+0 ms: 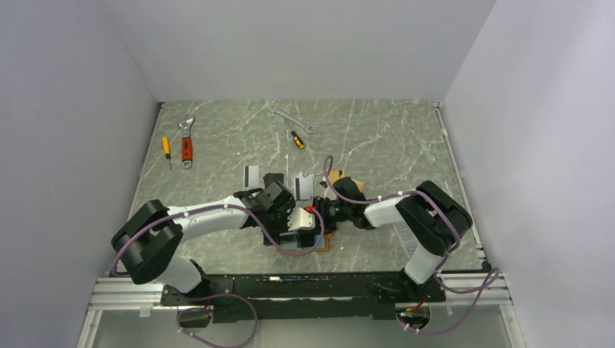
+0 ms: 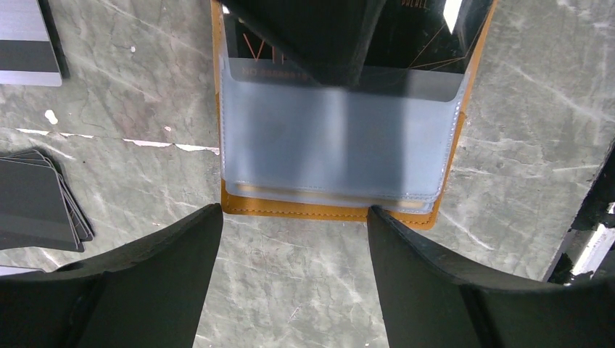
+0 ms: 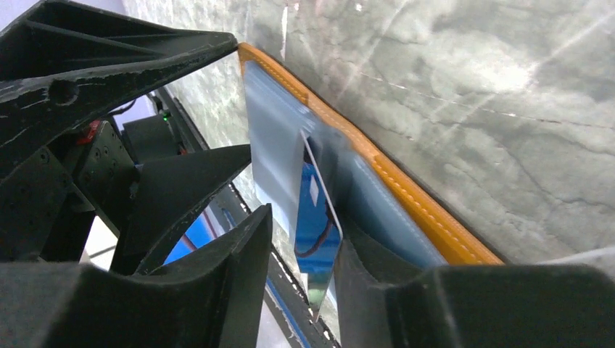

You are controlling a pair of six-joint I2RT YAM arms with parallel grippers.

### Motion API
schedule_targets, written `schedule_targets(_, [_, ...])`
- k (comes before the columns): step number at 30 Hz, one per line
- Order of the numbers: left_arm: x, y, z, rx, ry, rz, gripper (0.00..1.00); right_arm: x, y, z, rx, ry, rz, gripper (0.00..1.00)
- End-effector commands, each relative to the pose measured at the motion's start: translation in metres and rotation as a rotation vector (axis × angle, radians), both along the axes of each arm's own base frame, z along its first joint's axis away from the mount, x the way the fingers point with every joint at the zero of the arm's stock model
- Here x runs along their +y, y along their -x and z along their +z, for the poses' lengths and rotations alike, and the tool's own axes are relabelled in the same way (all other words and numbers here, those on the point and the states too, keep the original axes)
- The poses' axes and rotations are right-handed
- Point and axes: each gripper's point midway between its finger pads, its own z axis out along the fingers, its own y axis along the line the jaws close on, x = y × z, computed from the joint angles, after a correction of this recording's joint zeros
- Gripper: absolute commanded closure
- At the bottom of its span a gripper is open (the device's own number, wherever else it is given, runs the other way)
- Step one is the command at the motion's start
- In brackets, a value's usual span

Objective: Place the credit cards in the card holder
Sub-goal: Insert the credit card into the card holder.

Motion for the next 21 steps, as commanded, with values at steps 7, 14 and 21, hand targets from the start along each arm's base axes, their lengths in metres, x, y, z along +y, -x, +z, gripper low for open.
schedule_targets(7, [0.005, -0.001, 0.002, -0.029, -0.007, -0.004, 0.21, -0.042, 0.007, -0.037, -0.064, 0.415, -0.068, 0.34])
schedule_targets(14, [0.003, -0.003, 0.019, 0.036, 0.088, 0.040, 0.23, -0.042, 0.016, -0.047, -0.061, 0.482, -0.085, 0.26])
schedule_targets(21, [0.013, -0.016, 0.043, 0.072, 0.188, 0.118, 0.25, -0.044, 0.020, -0.057, -0.058, 0.545, -0.109, 0.23])
